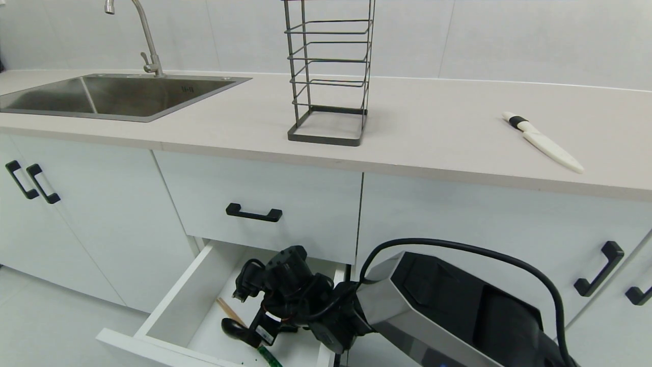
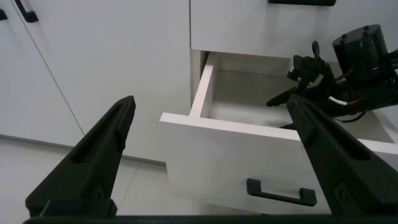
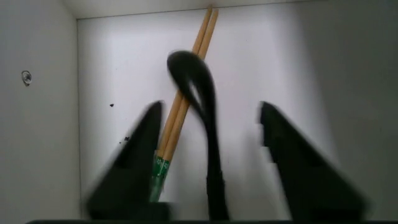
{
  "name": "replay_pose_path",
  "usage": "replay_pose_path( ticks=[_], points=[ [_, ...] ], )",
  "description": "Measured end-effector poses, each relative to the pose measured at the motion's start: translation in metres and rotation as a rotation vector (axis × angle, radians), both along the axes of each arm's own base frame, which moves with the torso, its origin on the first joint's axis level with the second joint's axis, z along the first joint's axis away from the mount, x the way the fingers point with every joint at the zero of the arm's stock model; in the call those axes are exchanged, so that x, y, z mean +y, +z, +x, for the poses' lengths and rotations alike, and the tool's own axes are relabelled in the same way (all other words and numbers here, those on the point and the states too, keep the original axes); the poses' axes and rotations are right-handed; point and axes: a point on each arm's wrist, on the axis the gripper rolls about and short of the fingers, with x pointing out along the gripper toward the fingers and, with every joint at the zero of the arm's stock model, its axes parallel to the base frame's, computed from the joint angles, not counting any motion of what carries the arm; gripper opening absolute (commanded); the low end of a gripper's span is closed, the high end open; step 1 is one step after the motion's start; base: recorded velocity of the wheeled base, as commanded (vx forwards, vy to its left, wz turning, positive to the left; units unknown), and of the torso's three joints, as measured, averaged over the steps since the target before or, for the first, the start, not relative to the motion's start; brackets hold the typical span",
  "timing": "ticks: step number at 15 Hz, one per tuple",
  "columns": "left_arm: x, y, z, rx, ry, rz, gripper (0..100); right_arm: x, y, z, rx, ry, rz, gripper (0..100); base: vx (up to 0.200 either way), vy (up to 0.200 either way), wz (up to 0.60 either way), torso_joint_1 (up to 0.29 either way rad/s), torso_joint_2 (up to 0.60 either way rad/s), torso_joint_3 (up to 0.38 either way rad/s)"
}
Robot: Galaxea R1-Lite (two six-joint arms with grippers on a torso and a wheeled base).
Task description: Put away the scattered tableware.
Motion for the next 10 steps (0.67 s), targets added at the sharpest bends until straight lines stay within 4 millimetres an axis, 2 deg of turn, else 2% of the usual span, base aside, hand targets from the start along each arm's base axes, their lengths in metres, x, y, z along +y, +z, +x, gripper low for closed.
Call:
replay_pose_path(
  ticks=[3,6,8,10],
  points=[
    [0.0,0.0,0.0,0.0,0.0,0.0,100,0.0,0.007,0.0,-0.012,0.006,0.007,100,0.0,0.0,0.0,0.0,0.0,0.0],
    [0.0,0.0,0.0,0.0,0.0,0.0,100,0.002,0.044,-0.003,-0.081,0.035,0.052,100,0.0,0.0,0.0,0.0,0.0,0.0],
    [0.0,0.0,0.0,0.0,0.0,0.0,100,0.003,0.078,-0.013,-0.123,0.055,0.106,100,0.0,0.0,0.0,0.0,0.0,0.0],
    [0.0,0.0,0.0,0.0,0.0,0.0,100,-0.006,0.102,-0.031,-0.143,0.075,0.139,100,0.0,0.0,0.0,0.0,0.0,0.0]
  ],
)
